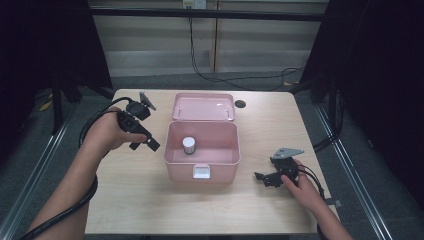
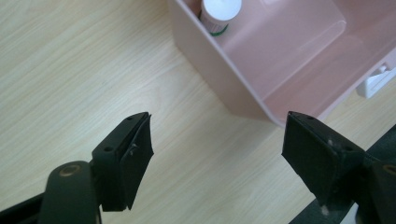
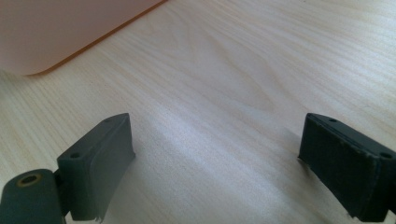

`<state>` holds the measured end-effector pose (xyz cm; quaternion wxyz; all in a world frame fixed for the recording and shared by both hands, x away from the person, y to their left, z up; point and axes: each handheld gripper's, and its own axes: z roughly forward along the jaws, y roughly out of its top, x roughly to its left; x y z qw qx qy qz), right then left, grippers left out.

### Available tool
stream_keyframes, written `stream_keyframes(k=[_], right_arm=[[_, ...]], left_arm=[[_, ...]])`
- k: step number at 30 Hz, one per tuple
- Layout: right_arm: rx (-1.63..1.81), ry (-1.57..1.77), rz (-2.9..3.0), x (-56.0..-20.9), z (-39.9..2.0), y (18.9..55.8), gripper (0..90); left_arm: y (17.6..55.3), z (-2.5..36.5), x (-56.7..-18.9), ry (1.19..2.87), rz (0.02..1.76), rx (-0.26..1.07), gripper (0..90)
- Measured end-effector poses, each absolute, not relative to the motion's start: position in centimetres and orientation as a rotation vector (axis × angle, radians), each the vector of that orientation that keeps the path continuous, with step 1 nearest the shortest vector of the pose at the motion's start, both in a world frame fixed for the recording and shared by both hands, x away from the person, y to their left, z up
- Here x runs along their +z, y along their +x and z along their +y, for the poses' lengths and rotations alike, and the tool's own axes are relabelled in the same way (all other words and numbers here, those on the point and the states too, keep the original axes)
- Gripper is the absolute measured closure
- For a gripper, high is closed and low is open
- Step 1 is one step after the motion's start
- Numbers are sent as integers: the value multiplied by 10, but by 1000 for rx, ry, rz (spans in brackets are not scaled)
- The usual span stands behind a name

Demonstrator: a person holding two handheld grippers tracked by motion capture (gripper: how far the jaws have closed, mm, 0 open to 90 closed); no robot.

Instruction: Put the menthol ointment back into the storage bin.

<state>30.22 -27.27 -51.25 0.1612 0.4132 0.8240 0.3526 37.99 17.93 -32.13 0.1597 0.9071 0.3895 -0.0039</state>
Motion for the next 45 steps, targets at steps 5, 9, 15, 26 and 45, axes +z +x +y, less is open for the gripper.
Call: stream_keyframes(k=[5,9,15,26,45], right_arm=[[1006,1179,2353,-513,-273,302,92],[1007,1180,2352,-513,-273,302,92],[1004,1182,2355,-512,-273,302,92],[1004,1184,2355,-512,-273,302,92],[1004,1183,2355,-512,-273,302,92]], left_arm=[[377,192,-330,2562,1130,-10,239],[375,202,-340,2538,1146,-6,239],[373,211,-359,2514,1163,-23,239],[371,216,-399,2465,1191,-40,239],[360,224,-460,2351,1237,18,238]])
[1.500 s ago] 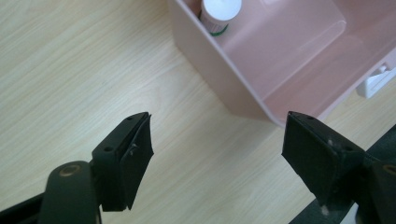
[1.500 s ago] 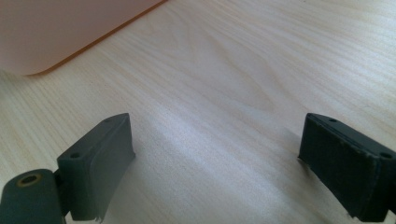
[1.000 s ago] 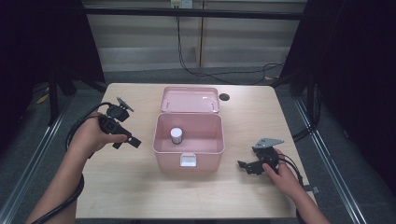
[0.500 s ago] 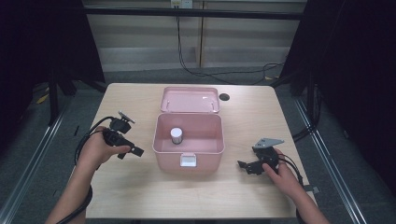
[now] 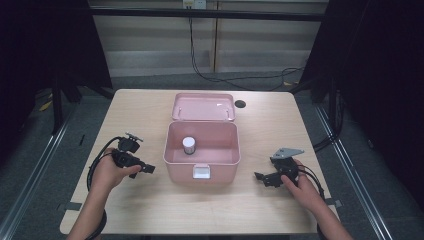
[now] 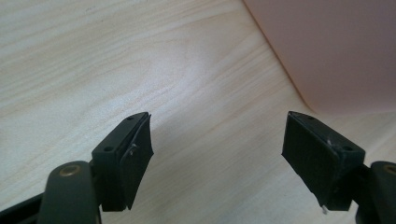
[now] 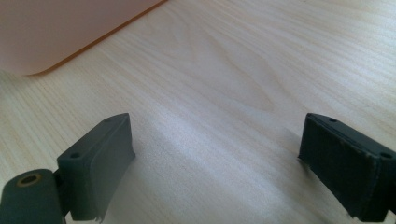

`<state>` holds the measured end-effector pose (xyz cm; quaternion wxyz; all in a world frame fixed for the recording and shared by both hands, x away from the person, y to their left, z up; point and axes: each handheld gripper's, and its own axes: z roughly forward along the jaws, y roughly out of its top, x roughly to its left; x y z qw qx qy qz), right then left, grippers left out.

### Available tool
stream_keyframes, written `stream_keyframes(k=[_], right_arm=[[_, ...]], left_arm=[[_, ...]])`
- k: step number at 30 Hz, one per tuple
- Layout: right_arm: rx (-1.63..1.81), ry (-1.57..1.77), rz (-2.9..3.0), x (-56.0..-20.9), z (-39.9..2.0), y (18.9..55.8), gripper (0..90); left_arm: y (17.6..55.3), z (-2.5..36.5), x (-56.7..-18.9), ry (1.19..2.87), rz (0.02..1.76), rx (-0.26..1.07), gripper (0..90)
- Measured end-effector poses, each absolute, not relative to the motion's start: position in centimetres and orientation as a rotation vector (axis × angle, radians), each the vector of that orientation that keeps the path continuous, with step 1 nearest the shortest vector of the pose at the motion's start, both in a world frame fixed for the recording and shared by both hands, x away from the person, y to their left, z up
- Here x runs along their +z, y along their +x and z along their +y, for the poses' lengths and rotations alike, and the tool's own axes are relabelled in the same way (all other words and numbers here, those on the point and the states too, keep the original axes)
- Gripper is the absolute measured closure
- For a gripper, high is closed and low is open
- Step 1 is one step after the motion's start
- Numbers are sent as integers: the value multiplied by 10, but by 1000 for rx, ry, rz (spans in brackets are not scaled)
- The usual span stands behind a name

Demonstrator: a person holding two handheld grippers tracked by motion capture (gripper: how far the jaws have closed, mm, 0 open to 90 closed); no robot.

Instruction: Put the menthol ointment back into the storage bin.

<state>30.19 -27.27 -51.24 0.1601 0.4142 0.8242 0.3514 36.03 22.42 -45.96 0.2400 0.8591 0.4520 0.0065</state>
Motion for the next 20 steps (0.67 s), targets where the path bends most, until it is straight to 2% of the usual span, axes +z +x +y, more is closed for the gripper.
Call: stream_keyframes(k=[8,15,20], right_arm=[[1004,1183,2355,-512,-273,302,92],[1004,1183,2355,-512,-273,302,92],[1004,1184,2355,-512,-273,302,92]], left_arm=[[354,222,-482,2352,1163,100,232],[348,220,-488,2347,1080,212,187],[345,219,-491,2351,1047,243,171]])
